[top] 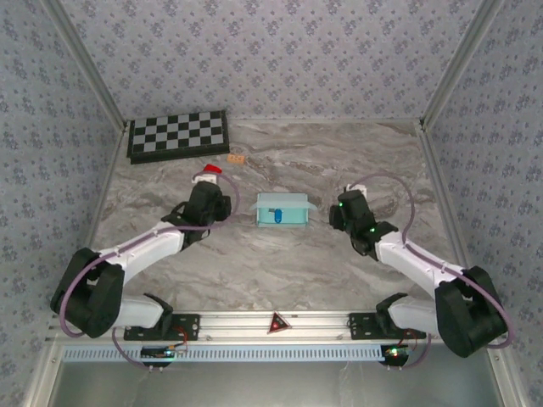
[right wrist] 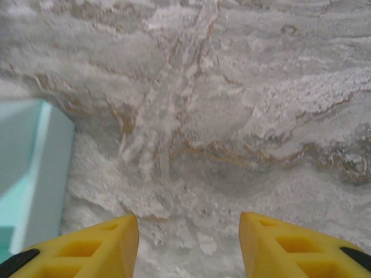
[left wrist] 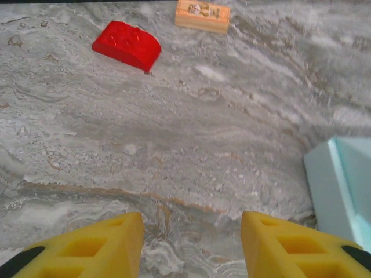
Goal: Fold the paper box
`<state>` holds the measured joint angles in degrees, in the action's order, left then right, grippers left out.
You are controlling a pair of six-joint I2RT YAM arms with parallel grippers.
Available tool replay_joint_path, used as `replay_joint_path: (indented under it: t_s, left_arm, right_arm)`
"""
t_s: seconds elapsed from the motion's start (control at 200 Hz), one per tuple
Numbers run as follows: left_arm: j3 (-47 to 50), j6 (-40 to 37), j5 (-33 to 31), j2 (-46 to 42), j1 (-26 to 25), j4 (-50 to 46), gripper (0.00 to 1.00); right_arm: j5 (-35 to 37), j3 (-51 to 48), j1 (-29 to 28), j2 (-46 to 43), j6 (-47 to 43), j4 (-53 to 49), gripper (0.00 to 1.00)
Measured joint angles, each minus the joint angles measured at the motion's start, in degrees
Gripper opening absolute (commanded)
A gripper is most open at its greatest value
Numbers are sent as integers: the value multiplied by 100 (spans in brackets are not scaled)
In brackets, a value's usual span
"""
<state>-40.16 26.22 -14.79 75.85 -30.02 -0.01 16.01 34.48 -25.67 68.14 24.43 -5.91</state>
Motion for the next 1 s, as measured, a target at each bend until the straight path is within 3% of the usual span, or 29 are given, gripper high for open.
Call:
replay_joint_path:
  t_s: [0.175,0.445,0.705,1.0]
  left_arm:
    - [-662,374,1270,232,490,-354,48]
    - [-1432,568,2889,894,516,-699,48]
    - [-1845,717,3652,1475,516,-898,47]
    - [-2216,774,4035,2028,452,-1012,46]
  right_arm:
    - [-1067,787,393,199,-13,-282,49]
    - [-2771,1683,444,973,-144,-413,47]
    - [-3414,1980,444,1574,-184,-614,45]
    - [-3674,2133,444,2028,-249,-678,44]
